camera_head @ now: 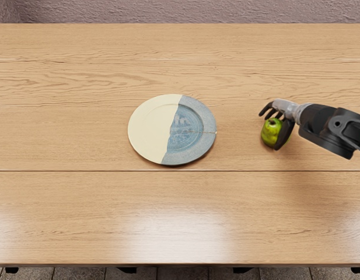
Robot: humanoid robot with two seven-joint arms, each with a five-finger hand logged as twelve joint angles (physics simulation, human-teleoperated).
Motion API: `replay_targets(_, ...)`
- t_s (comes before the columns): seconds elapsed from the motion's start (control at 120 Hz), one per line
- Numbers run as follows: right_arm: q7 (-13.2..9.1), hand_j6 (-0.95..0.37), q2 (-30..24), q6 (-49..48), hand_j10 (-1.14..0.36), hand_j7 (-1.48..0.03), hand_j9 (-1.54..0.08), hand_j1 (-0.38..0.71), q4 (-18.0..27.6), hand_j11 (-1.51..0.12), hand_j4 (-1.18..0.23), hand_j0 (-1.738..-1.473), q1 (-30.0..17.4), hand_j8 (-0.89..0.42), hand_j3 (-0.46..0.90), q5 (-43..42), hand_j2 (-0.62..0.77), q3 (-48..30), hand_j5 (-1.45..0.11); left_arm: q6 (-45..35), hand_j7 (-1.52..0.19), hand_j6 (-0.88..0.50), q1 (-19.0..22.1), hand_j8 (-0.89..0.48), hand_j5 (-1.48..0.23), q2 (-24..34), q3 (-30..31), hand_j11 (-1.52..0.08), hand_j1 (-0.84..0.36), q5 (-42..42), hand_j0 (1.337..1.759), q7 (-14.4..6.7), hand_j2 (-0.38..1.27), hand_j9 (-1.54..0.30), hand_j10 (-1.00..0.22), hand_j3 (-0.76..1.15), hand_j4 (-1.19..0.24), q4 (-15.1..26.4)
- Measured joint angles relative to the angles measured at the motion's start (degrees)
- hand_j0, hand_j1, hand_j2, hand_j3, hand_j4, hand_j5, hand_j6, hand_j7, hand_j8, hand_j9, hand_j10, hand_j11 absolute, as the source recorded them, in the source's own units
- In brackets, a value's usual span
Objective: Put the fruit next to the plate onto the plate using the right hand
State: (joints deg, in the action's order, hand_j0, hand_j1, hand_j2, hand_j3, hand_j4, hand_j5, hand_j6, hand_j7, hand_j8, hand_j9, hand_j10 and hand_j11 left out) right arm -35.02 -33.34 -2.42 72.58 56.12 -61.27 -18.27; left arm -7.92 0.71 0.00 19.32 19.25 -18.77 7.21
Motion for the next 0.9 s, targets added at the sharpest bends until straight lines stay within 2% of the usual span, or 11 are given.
replay_targets(0.117, 0.0, -0.39, -0.3, -0.6, -0.38, -0.5, -0.51, 0.06, 0.0, -0.51, -0.38, -1.657, 0.0, -0.38, 0.0, 2.0, -0.06, -0.1, -0.51, 0.0, -0.01, -0.01, 0.0, -0.01, -0.01, 0.0, 0.0, -0.01, 0.34, 0.0, 1.658, 0.0, 0.0, -0.01, -0.01, 0.0, -0.01, 0.0)
replay_targets(0.233, 0.0, -0.41, -0.3, -0.8, -0.41, -0.54, -0.55, 0.09, 0.0, -0.55, -0.41, -1.655, 0.0, -0.34, 0.0, 2.6, -0.07, -0.2, -0.55, 0.0, -0.01, -0.01, 0.0, -0.01, -0.01, 0.0, 0.0, -0.01, 0.34, 0.0, 1.658, 0.0, 0.0, -0.01, -0.01, 0.0, -0.01, 0.0)
replay_targets(0.35, 0.0, -0.4, -0.2, -0.8, -0.41, -0.56, -0.56, 0.1, -0.1, -0.57, -0.44, -1.655, -0.1, -0.33, 0.0, 2.8, -0.05, -0.2, -0.55, 0.0, -0.01, -0.01, 0.0, -0.01, -0.01, 0.0, 0.0, -0.01, 0.34, 0.0, 1.658, 0.0, 0.0, -0.01, -0.01, 0.0, -0.01, 0.0)
replay_targets(0.633, 0.0, -0.39, -0.1, -0.8, -0.38, -0.59, -0.57, 0.09, -0.3, -0.6, -0.5, -1.653, 0.0, -0.32, 0.0, 3.9, -0.11, -0.2, -0.56, 0.0, -0.01, -0.01, 0.0, -0.01, -0.01, 0.0, 0.0, -0.01, 0.34, 0.0, 1.658, 0.0, 0.0, -0.01, -0.01, 0.0, -0.01, 0.0)
replay_targets(0.9, 0.0, -0.44, -0.3, -0.8, -0.41, -0.66, -0.65, 0.14, -0.4, -0.66, -0.53, -1.655, 0.3, -0.35, 0.0, 6.4, 0.13, -1.4, -0.65, 0.0, -0.01, -0.01, 0.0, -0.01, -0.01, 0.0, 0.0, -0.01, 0.34, 0.0, 1.658, 0.0, 0.0, -0.01, -0.01, 0.0, -0.01, 0.0)
